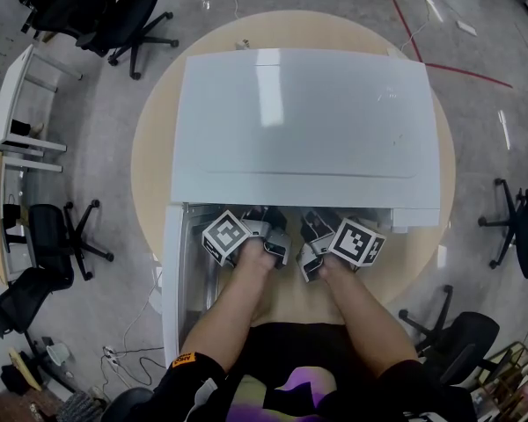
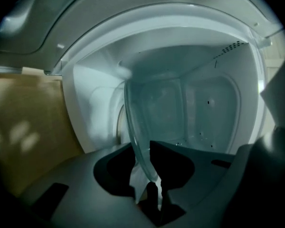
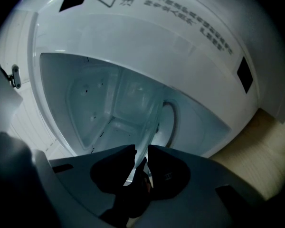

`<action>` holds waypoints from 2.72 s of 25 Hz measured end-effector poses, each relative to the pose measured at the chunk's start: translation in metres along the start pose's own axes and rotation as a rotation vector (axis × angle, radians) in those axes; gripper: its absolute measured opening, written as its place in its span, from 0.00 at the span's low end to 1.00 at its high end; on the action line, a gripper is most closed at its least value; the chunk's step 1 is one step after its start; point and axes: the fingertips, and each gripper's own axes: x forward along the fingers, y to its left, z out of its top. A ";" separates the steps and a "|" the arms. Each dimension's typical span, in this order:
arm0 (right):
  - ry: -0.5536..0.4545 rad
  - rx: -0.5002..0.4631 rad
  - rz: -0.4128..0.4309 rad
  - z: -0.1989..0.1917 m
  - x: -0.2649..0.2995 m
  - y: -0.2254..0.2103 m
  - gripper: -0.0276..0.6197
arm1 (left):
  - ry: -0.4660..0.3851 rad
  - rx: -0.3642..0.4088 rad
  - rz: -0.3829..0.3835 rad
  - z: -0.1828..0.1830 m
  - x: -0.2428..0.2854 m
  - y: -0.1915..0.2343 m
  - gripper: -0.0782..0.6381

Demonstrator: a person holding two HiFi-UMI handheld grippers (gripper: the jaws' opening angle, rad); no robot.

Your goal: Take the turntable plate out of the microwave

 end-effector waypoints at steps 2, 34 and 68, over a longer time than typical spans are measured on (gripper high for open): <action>-0.003 -0.003 -0.001 0.001 0.000 0.000 0.17 | -0.007 -0.021 0.000 0.000 0.000 0.001 0.26; -0.065 0.133 -0.051 0.002 0.020 -0.043 0.17 | -0.002 -0.055 -0.010 0.001 -0.006 -0.005 0.21; -0.205 0.141 0.076 0.002 -0.033 0.029 0.15 | 0.063 0.003 -0.089 -0.039 -0.060 -0.046 0.22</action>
